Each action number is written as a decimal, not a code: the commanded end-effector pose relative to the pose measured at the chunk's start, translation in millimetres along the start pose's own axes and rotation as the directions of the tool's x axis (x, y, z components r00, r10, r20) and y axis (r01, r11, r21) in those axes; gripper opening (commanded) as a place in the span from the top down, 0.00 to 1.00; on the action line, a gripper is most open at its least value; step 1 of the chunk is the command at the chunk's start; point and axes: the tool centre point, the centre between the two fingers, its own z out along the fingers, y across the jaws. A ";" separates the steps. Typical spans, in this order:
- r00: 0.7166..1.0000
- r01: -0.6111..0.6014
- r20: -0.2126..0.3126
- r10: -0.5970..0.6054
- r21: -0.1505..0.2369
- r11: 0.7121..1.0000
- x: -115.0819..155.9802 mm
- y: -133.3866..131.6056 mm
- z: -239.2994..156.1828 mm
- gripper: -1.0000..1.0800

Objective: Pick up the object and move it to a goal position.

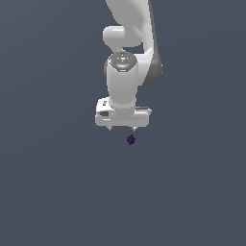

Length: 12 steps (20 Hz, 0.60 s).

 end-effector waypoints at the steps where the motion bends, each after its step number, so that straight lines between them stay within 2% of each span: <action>1: 1.000 0.000 0.000 0.000 0.000 1.000 0.0 0.0 0.0 0.04; 12: 0.998 -0.060 0.032 0.060 -0.023 0.998 -7.9 37.9 7.4 0.04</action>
